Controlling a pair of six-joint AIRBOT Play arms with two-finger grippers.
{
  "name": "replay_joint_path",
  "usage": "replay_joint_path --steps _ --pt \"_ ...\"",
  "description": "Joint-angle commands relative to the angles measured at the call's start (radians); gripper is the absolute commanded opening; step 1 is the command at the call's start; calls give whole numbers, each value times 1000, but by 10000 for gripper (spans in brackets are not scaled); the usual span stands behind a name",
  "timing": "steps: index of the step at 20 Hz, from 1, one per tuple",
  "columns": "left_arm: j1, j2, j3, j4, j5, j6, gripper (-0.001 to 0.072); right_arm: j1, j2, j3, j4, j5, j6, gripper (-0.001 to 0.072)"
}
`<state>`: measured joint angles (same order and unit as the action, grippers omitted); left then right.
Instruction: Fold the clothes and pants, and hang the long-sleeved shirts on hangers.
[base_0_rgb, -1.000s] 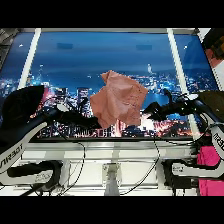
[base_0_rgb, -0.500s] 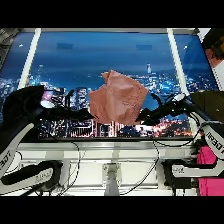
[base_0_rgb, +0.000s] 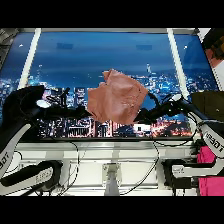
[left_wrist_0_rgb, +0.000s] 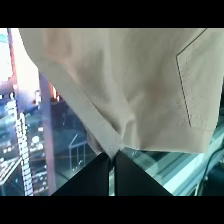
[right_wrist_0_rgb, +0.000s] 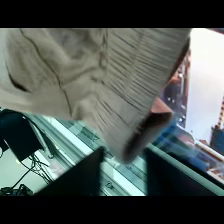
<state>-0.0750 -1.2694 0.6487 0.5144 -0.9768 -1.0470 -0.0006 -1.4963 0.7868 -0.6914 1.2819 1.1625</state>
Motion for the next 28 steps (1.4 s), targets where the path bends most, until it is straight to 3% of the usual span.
replay_joint_path --steps 1,8,9,11,12,26,28 --pt "2 1 1 1 32 0 11 2 -1 1 16 16 -5 246" --pt "1 -19 1 1 52 0 10 1 -1 1 -7 15 -5 249" --pt "1 -22 1 1 51 0 11 1 -1 1 -9 11 -5 271" --pt "1 -26 1 1 49 0 10 1 -1 11 -19 3 -5 469" --pt "1 -26 1 1 49 0 11 1 -1 22 -27 2 -5 490" --pt "1 -26 1 1 50 0 11 2 -1 40 33 39 -1 484" --pt "1 -26 1 0 51 0 11 5 -3 40 33 60 0 440"
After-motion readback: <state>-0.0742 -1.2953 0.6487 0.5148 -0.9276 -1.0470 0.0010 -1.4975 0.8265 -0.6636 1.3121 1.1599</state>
